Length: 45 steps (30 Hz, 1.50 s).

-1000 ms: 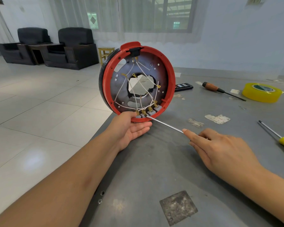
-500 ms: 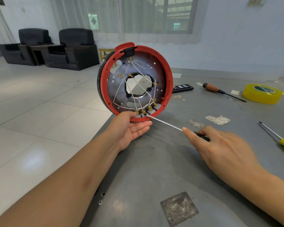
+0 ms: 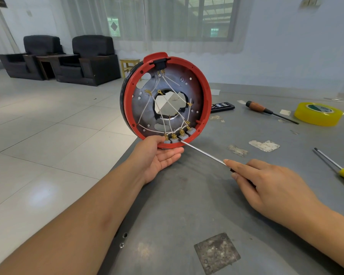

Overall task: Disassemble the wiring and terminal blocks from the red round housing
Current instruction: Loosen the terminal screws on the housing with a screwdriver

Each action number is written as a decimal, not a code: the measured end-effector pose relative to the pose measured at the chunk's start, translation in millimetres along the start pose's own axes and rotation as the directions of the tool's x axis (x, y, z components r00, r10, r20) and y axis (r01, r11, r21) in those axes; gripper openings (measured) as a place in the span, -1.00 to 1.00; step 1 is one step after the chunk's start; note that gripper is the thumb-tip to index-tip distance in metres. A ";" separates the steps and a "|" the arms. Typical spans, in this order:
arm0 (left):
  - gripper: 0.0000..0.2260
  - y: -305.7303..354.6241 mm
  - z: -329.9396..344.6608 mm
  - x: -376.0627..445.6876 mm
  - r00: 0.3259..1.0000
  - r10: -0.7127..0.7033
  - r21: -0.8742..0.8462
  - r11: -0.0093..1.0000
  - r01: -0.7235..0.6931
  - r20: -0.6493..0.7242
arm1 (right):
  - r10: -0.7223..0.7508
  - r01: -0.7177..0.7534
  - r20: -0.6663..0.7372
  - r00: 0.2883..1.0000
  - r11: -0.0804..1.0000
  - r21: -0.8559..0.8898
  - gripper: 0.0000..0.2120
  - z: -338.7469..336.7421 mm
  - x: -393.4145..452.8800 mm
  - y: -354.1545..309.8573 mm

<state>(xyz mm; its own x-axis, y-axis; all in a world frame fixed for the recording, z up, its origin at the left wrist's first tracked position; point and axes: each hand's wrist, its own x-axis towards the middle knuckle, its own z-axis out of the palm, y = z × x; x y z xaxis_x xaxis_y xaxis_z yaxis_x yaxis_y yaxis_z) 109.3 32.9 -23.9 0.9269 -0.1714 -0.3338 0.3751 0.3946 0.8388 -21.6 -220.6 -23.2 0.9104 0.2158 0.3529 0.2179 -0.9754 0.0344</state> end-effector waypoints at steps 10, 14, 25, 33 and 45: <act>-0.81 -1.1 0.7 -0.7 1.000 0.013 0.054 0.998 -0.012 -0.006 | 0.006 -0.006 0.016 1.000 1.000 0.029 -0.51 -4.9 3.7 5.6; -0.84 -0.9 1.1 -1.4 1.000 0.015 0.065 0.998 -0.014 -0.006 | 0.000 -0.001 0.022 1.000 0.999 0.044 -0.52 -5.7 3.7 6.8; -0.83 0.2 0.3 -0.5 1.000 0.006 0.098 0.995 -0.004 -0.015 | -0.021 0.027 -0.072 0.997 0.996 0.082 -0.63 -3.9 5.1 12.6; -0.73 -0.4 0.9 0.6 1.000 0.022 0.145 0.989 -0.021 -0.004 | -0.030 0.043 -0.124 0.992 0.994 0.102 -0.67 0.7 5.8 22.8; -0.77 -0.9 3.5 -0.6 0.999 0.038 0.187 0.982 -0.035 -0.014 | -0.073 0.088 -0.142 0.987 0.991 0.105 -0.66 11.5 4.8 31.8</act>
<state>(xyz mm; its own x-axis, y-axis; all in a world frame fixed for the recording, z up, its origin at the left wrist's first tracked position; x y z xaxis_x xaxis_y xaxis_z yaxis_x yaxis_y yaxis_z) 108.4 29.5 -23.0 0.9406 -0.1439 -0.3075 0.3337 0.2247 0.9155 -6.3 -250.1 -31.2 0.8328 0.2776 0.4789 0.3331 -0.9423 -0.0331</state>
